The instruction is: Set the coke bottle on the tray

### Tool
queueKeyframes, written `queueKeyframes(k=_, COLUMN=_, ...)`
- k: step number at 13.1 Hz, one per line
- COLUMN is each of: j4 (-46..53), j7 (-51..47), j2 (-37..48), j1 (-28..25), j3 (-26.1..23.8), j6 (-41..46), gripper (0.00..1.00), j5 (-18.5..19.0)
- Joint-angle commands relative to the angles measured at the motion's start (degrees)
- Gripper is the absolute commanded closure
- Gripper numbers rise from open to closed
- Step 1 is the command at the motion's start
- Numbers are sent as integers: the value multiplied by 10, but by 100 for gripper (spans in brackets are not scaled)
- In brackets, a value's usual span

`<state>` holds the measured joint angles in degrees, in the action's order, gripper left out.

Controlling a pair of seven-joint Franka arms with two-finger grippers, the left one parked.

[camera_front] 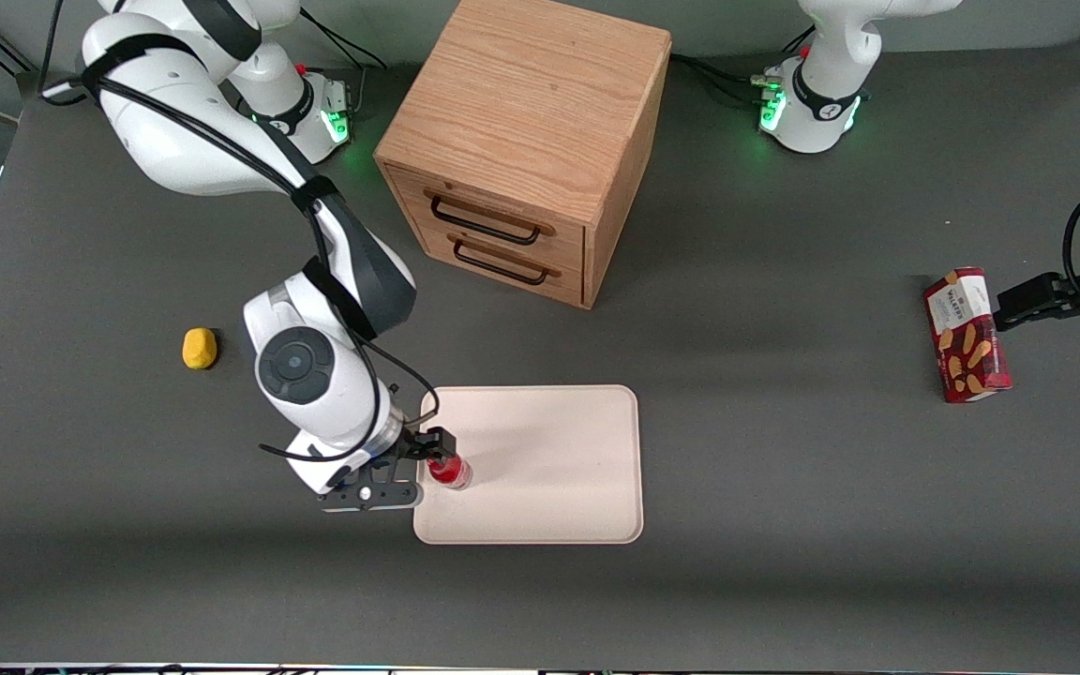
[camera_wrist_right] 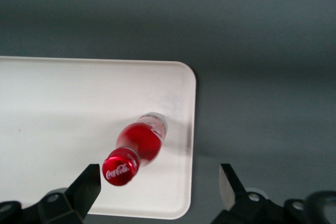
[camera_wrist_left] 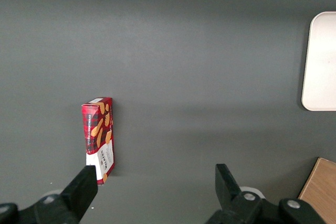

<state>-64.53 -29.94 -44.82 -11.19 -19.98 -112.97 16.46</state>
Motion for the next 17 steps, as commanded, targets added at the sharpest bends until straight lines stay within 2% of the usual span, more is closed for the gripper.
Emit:
queueKeyframes(k=1, j4=-32, j7=-21, j2=65, j1=19, j3=4, j6=42, gripper=0, j5=-26)
queueKeyframes(k=4, j4=-92, j7=-5, j2=155, j1=19, j3=77, j6=63, gripper=0, j5=-114)
queueKeyframes(k=7, j4=-174, j7=57, j2=254, j1=18, j3=150, j6=64, gripper=0, j5=-169)
queueKeyframes(k=11, j4=-316, j7=85, j2=407, j1=16, j3=203, j6=94, gripper=0, j5=-173)
queueKeyframes(k=13, j4=-386, j7=131, j2=480, j1=16, j3=223, j6=100, gripper=0, j5=-173)
queueKeyframes(k=17, j4=-430, j7=197, j2=560, j1=15, j3=270, j6=151, gripper=0, j5=-173)
